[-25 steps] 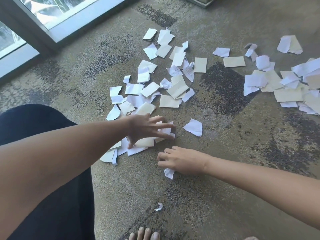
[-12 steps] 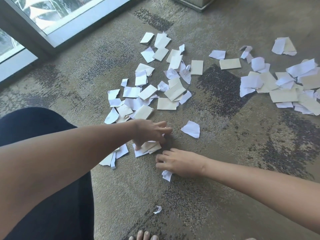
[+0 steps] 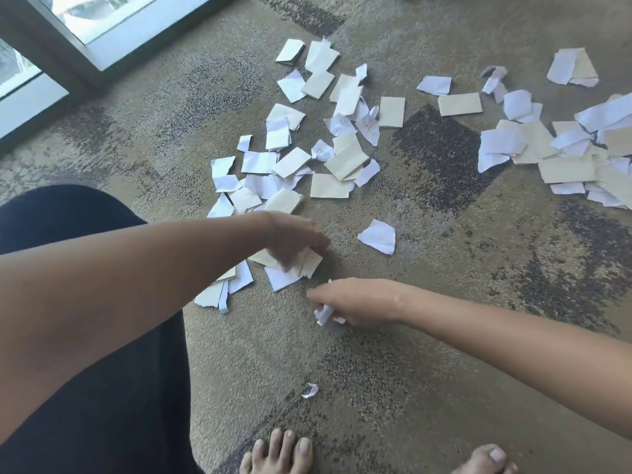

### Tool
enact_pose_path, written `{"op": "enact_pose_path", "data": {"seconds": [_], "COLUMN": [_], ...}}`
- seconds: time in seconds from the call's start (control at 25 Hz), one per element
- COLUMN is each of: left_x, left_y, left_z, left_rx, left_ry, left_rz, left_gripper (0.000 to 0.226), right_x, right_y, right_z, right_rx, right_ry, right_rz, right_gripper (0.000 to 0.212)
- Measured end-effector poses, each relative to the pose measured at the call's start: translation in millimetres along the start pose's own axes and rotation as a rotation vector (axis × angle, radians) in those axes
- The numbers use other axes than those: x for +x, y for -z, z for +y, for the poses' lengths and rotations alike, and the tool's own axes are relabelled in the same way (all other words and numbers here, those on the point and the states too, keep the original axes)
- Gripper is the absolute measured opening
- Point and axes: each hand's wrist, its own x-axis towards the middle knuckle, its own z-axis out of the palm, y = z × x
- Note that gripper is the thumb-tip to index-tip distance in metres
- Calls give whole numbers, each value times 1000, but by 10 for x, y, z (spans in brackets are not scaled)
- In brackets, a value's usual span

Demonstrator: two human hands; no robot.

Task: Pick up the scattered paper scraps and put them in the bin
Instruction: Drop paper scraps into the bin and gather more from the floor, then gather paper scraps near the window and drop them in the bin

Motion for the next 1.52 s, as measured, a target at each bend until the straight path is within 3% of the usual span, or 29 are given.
{"op": "enact_pose_path", "data": {"seconds": [0.12, 0.24, 0.32, 0.44, 0.64, 0.72, 0.8, 0.92, 1.0, 1.16, 1.24, 1.36, 1.52], "left_x": [7, -41, -80, -133, -150, -135, -136, -146, -129, -87, -67, -27, 15], "left_y": [13, 114, 218, 368, 440, 454, 512, 613, 671, 763, 788, 824, 915], "left_z": [-18, -39, -95, -137, -188, -181, -185, -221, -224, -226, -234, -201, -112], "left_rx": [-116, -225, -289, -360, -460, -525, -637, -820, -920, -1071, -1124, -1174, -1335], "left_ry": [139, 239, 284, 316, 365, 376, 395, 423, 455, 421, 401, 391, 344], "left_rz": [-19, -2, 67, 202, 294, 313, 346, 441, 500, 584, 597, 612, 657], "left_gripper": [25, 31, 31, 51, 46, 48, 47, 52, 75, 97, 86, 47, 86], "right_x": [-15, -38, -57, -84, -105, -84, -67, -108, -167, -275, -310, -323, -297], "right_y": [-101, -407, -527, -569, -635, -638, -601, -342, -59, 311, 306, 226, 243], "right_z": [-148, -438, -514, -515, -537, -529, -494, -318, -142, 179, 267, 320, 359], "right_rx": [148, 36, -106, -241, -224, -133, -12, 99, 106, 99, 105, 67, 94], "right_ry": [-10, 157, 284, 367, 374, 331, 256, 23, -168, -524, -657, -723, -708], "right_rz": [-170, -232, -130, -56, 0, -6, 1, 168, 333, 517, 524, 520, 595], "right_gripper": [47, 66, 61, 41, 17, 14, 25, 41, 45, 30, 25, 25, 22]}}
